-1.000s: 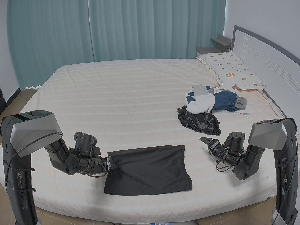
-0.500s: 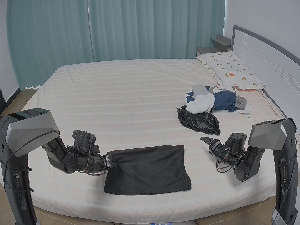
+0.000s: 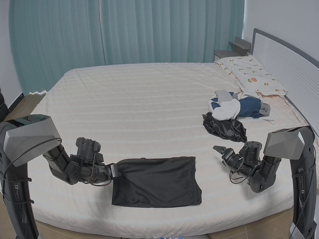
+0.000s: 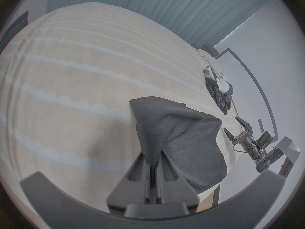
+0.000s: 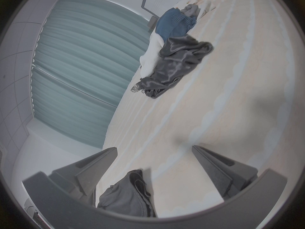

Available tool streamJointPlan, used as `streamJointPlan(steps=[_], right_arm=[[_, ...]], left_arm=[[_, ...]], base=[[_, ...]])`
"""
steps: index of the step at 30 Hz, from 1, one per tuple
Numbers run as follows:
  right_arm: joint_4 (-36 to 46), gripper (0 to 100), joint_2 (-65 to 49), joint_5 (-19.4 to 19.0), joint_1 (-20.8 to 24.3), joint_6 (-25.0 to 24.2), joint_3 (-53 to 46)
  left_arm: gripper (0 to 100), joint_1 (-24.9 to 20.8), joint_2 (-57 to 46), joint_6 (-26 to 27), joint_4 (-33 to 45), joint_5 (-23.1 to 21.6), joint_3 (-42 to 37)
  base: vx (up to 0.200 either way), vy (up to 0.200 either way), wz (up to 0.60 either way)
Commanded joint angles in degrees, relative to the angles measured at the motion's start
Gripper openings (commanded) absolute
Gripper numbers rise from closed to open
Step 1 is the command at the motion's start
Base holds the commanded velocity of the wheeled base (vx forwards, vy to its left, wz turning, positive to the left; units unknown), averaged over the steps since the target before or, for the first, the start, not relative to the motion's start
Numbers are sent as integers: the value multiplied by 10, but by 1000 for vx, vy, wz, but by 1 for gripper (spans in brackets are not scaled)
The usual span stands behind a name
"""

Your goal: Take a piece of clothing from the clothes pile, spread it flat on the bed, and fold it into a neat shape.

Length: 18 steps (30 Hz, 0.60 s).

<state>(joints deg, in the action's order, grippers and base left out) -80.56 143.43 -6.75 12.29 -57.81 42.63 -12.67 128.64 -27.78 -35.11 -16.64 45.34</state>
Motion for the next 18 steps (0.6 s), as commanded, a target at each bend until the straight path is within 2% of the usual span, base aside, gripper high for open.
streamJointPlan(steps=[1,8,14,18], right_arm=[[0,100,2,0,0,0,0],[0,100,2,0,0,0,0],[0,100,2,0,0,0,0],[0,100,2,0,0,1,0]], left_arm=[[0,0,-2,0,3,0,-2],[0,-1,-1,4,22,2,-2],[0,-4,1,4,23,3,-2],[0,-5,2,3,24,3,-2]], base=[[0,200,0],[0,200,0],[0,0,0],[-200,0,0]])
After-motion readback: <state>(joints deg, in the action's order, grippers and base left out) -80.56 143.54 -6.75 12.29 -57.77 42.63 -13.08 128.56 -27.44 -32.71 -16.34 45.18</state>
